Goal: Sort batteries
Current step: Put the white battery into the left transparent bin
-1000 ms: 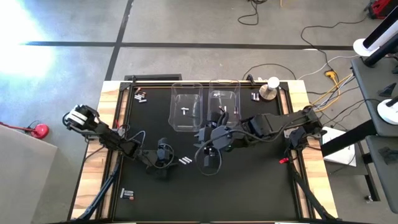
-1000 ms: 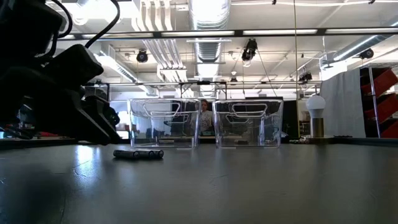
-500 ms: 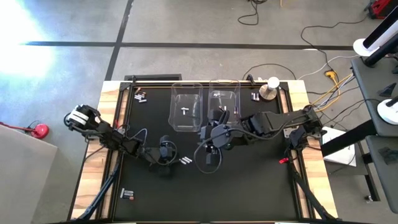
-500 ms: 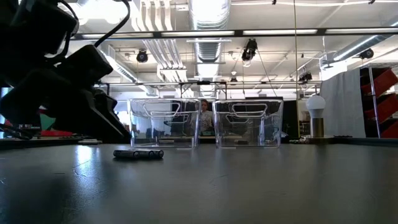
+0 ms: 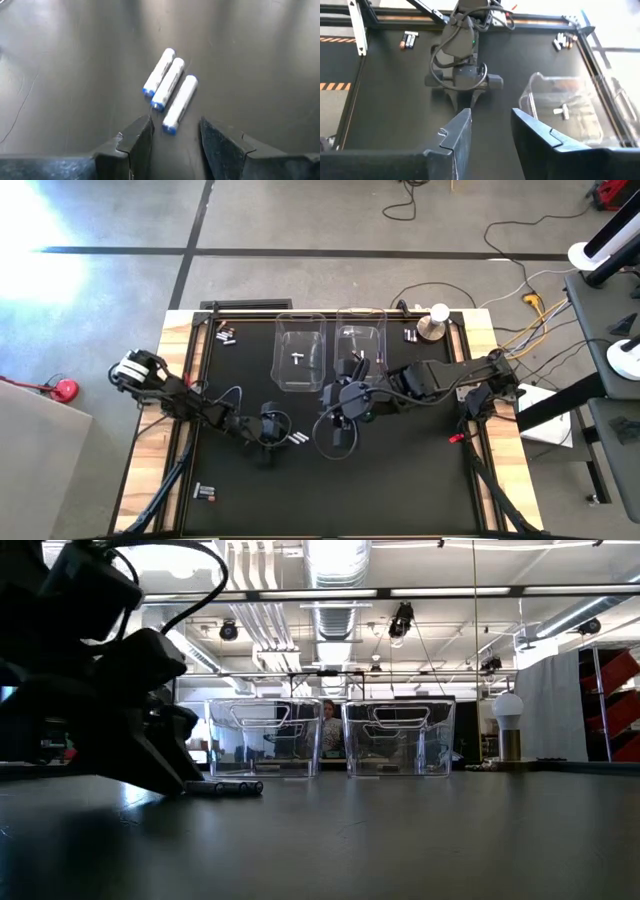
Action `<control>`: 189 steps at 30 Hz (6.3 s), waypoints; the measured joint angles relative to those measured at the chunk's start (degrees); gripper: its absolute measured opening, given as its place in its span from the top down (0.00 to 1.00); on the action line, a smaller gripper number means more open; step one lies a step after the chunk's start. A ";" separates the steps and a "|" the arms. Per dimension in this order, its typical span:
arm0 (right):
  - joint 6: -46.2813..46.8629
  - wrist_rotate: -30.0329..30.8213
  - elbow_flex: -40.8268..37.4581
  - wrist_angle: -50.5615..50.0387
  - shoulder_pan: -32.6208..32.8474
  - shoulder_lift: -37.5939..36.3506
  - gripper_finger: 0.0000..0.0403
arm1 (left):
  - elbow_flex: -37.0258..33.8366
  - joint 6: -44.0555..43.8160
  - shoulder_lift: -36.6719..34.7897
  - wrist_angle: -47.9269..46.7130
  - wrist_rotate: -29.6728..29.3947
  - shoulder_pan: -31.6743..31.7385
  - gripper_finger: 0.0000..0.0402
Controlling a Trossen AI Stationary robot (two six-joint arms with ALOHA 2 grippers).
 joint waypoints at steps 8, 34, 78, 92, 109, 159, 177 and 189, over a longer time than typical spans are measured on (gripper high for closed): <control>5.94 0.01 -0.02 -6.04 0.34 0.00 0.66 | 2.42 -0.32 4.40 0.78 2.10 0.07 0.62; -1.58 0.67 -0.04 -8.24 0.03 -3.52 0.80 | 2.20 -1.17 3.72 -0.16 1.34 -0.20 0.62; -1.89 0.69 -0.04 -12.05 -4.59 -3.45 0.88 | 20.23 2.04 -21.62 -56.89 6.95 -0.88 0.95; -0.22 0.67 -0.04 -11.11 -2.12 -3.48 0.89 | 37.79 22.36 -23.16 -67.39 5.45 22.96 0.95; 1.60 -0.01 -0.04 -13.75 0.04 -4.45 0.89 | 49.30 31.06 1.84 -68.99 15.79 48.51 0.95; 12.64 1.30 -0.79 -17.89 0.76 -10.71 0.46 | 62.72 31.97 14.57 -80.76 14.27 50.93 0.65; 20.49 6.64 -8.34 -15.32 6.16 -10.64 0.44 | 43.25 18.10 -11.21 -68.95 25.51 26.61 0.67; 22.64 6.79 -8.50 -12.94 6.14 -10.32 0.43 | 30.83 11.48 -5.24 -53.26 15.43 11.71 0.67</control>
